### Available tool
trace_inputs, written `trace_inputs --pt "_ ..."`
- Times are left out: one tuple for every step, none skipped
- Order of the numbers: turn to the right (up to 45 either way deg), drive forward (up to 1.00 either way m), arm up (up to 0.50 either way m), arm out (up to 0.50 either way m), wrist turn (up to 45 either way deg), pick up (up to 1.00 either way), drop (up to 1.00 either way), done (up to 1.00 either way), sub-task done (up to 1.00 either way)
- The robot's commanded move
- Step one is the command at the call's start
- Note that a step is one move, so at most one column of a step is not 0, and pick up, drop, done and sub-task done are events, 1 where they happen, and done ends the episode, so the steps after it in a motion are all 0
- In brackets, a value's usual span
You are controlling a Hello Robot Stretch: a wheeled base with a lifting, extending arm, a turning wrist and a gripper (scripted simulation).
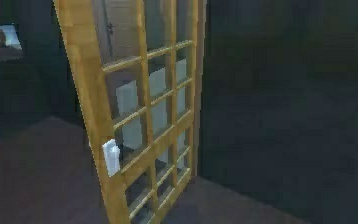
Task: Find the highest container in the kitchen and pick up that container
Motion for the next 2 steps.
trace_inputs --pt "-45.0 0.00 0.00 0.00 0.0 0.00 0.00 0.00 0.00" --pt "-12.0 0.00 0.00 0.00 0.0 0.00 0.00 0.00 0.00"
